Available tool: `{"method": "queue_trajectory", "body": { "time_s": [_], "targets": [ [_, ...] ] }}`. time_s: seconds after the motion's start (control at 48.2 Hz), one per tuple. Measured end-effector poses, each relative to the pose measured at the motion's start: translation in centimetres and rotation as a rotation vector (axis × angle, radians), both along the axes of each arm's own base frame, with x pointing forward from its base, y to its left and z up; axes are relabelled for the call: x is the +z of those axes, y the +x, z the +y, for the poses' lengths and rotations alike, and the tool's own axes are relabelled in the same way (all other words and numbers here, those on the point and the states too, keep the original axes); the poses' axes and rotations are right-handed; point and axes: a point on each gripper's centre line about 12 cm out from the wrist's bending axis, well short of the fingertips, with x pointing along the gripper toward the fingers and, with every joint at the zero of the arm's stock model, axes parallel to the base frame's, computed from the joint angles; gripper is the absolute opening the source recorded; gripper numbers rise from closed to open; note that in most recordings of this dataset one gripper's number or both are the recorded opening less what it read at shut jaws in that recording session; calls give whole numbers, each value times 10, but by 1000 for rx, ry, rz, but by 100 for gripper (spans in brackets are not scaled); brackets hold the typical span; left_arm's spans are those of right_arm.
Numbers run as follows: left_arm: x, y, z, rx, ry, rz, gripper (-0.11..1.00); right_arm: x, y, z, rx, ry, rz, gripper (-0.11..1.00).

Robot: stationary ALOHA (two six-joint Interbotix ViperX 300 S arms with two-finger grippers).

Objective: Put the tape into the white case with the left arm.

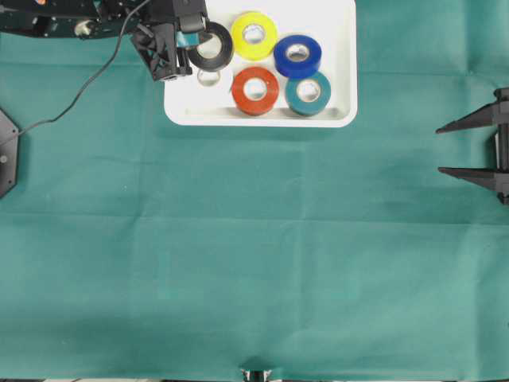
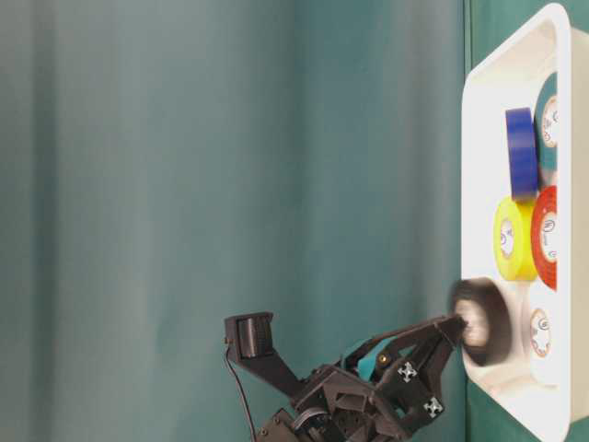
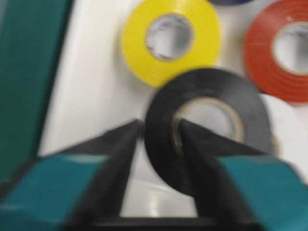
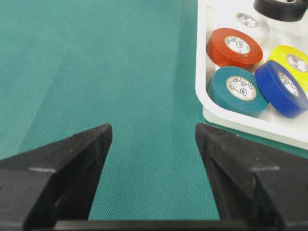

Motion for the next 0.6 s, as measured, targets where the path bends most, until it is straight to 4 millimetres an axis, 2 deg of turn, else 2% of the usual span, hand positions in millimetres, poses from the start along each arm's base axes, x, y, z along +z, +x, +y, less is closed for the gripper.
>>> {"method": "queue_trajectory", "body": {
  "time_s": [0.104,0.187,0.373,0.601],
  "targets": [
    [-1,-1,-1,-2,-2,4,83,-1,0,0,0,0,2,97],
    [-4,-3,-4,-6,-6,12,97,0,0,0,0,0,0,97],
    [1,-6,-11,-20,-2,4,98,0,0,0,0,0,0,97],
    [15,-9,-51,-117,9,-30,98,0,0,0,0,0,0,97]
  ]
}}
